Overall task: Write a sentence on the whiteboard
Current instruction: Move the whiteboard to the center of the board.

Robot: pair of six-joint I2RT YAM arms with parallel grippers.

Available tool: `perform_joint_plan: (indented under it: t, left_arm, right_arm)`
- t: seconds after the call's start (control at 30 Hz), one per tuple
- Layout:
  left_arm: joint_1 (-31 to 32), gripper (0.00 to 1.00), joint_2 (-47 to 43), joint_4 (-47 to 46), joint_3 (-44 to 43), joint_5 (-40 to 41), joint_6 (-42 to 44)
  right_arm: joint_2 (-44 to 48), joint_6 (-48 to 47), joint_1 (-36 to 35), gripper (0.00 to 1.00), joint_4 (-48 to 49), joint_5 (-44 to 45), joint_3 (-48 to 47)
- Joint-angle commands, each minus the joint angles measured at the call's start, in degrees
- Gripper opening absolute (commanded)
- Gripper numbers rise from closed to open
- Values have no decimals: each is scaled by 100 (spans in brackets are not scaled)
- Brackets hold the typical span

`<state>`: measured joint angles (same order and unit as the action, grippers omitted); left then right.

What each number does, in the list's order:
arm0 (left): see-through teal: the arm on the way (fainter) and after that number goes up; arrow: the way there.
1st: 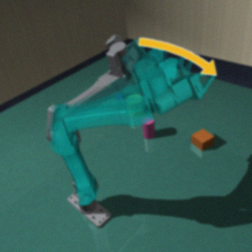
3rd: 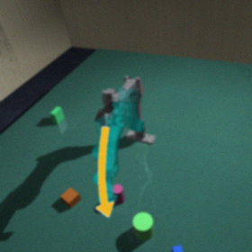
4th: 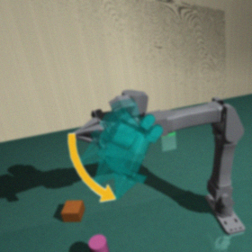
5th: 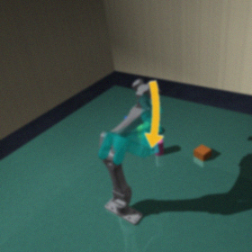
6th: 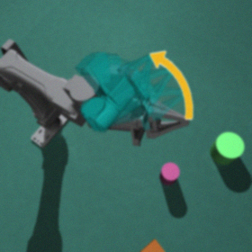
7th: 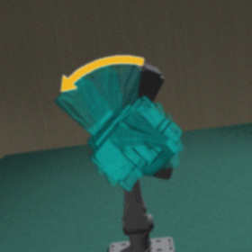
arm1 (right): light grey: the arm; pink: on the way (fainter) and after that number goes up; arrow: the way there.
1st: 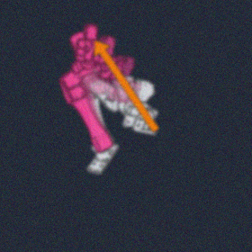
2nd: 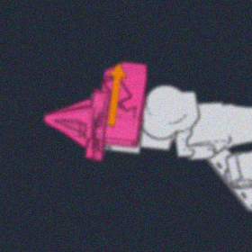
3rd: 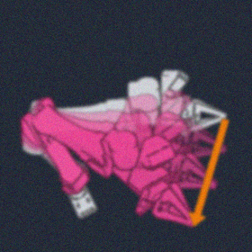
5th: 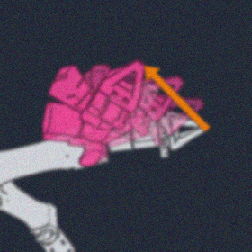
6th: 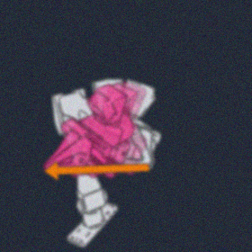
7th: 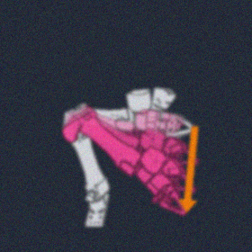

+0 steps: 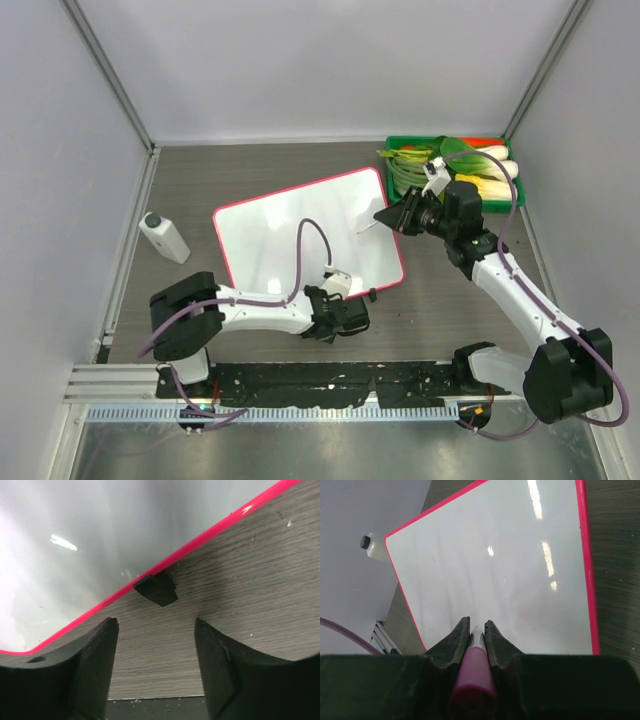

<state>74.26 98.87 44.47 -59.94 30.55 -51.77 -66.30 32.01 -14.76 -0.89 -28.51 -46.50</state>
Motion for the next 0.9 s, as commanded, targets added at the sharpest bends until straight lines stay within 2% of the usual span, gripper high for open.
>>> perform_joint_plan:
  t: [0.0, 0.2, 0.43, 0.6, 0.73, 0.87]
  left_arm:
    - [10, 73, -508, 27, 26, 215, 79]
    - [10, 95, -1316, -157, 79, 180, 281]
    - [-359, 98, -2020, -289, -96, -250, 667]
    - [-1184, 100, -2433, -535, -9, -847, 958]
    - [-2089, 100, -2960, -746, 219, -1375, 1151]
    - [-2907, 100, -3540, -484, 413, -1508, 1151]
  right_arm:
    - [267, -72, 35, 1, -76, 56, -333]
    - [328, -125, 53, 1, -175, 135, -333]
    - [399, -125, 61, 1, -201, 109, -386]
    - [469, -142, 61, 1, -245, 91, -368]
    - [522, -142, 70, 1, -280, 56, -377]
    - [592, -160, 70, 1, -333, 56, -412]
